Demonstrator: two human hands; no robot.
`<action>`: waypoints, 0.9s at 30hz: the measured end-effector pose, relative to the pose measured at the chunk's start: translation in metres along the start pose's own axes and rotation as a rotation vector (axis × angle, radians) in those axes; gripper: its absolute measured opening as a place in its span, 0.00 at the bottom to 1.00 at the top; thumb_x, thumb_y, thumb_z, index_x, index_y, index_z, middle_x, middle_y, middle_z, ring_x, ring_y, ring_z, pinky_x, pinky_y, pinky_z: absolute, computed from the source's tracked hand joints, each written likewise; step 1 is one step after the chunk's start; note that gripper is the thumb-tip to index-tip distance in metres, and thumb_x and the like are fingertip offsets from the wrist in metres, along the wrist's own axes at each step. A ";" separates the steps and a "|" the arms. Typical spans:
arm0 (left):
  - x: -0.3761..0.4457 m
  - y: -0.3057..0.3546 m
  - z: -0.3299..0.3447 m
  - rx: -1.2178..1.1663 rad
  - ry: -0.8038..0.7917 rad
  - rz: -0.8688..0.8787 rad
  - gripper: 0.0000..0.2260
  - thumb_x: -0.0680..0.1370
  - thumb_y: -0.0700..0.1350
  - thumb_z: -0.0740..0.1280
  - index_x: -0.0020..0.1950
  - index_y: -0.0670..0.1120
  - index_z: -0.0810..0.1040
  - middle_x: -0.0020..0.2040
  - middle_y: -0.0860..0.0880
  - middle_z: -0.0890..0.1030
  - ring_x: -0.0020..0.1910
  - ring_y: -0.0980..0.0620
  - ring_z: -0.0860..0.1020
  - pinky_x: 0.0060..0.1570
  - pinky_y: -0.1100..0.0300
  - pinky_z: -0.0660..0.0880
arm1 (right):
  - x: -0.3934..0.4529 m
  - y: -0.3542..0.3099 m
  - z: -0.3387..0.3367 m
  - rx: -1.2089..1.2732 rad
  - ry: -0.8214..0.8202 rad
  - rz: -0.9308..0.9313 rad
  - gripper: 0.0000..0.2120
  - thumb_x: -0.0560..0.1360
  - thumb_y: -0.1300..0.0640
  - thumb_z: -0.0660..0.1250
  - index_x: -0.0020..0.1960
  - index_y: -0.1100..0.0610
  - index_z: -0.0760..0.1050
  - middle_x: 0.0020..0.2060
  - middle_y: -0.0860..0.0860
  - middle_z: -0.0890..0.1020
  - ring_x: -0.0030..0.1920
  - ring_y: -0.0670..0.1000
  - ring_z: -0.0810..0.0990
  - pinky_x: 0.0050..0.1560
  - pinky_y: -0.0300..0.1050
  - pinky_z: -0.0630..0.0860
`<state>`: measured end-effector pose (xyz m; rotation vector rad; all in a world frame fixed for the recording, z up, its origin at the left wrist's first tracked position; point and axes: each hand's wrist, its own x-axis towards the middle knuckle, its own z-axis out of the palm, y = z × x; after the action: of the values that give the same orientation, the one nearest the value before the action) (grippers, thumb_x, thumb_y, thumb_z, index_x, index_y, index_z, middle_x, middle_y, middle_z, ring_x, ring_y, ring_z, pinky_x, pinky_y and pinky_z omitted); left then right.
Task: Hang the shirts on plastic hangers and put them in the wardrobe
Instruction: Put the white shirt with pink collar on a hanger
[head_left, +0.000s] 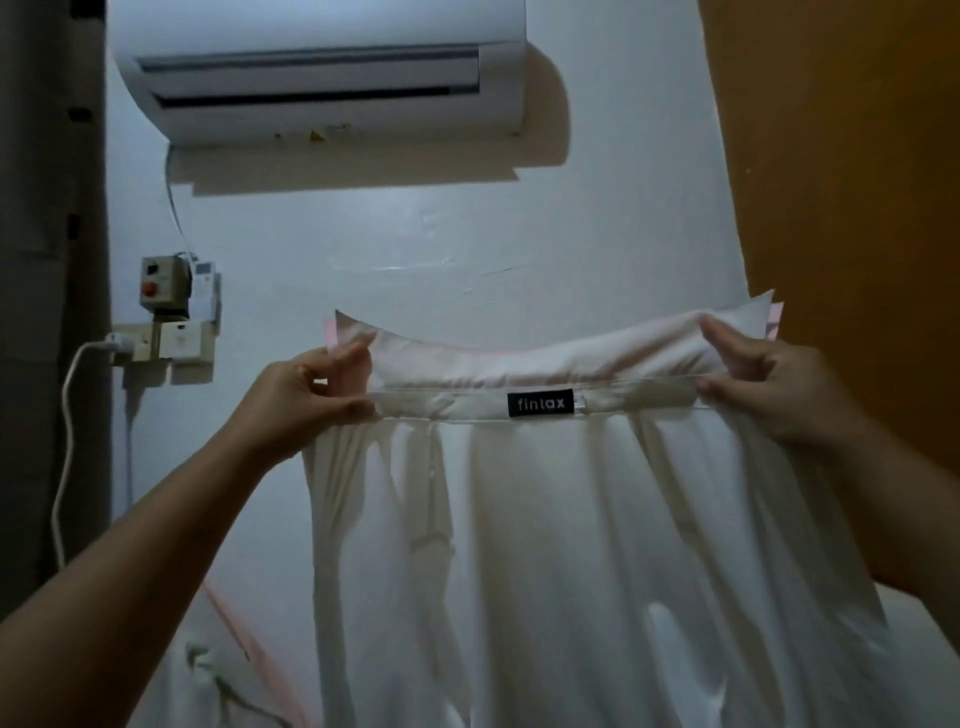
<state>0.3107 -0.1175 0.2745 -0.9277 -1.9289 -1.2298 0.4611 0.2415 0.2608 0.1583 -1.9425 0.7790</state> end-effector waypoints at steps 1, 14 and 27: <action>0.001 0.003 -0.005 -0.017 0.007 -0.005 0.32 0.67 0.38 0.76 0.66 0.60 0.71 0.61 0.57 0.76 0.49 0.62 0.80 0.53 0.59 0.79 | 0.001 -0.007 -0.003 0.024 0.009 -0.004 0.29 0.74 0.66 0.67 0.72 0.54 0.64 0.70 0.52 0.68 0.61 0.43 0.67 0.61 0.37 0.63; -0.041 -0.125 0.082 0.268 -0.193 -0.289 0.28 0.68 0.40 0.77 0.67 0.47 0.76 0.59 0.49 0.80 0.54 0.50 0.79 0.54 0.57 0.72 | -0.043 0.122 0.105 -0.033 -0.155 0.422 0.28 0.71 0.66 0.70 0.69 0.54 0.70 0.64 0.55 0.76 0.59 0.50 0.75 0.61 0.42 0.69; -0.202 -0.363 0.270 0.382 -0.527 -0.751 0.25 0.72 0.42 0.73 0.69 0.45 0.74 0.63 0.44 0.78 0.61 0.46 0.75 0.55 0.61 0.68 | -0.204 0.367 0.288 -0.279 -0.520 0.865 0.26 0.74 0.61 0.68 0.71 0.54 0.68 0.61 0.61 0.77 0.53 0.54 0.77 0.45 0.40 0.67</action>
<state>0.0737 -0.0209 -0.1500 -0.3282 -2.9720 -0.9659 0.1883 0.3181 -0.1623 -0.7690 -2.6149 1.0637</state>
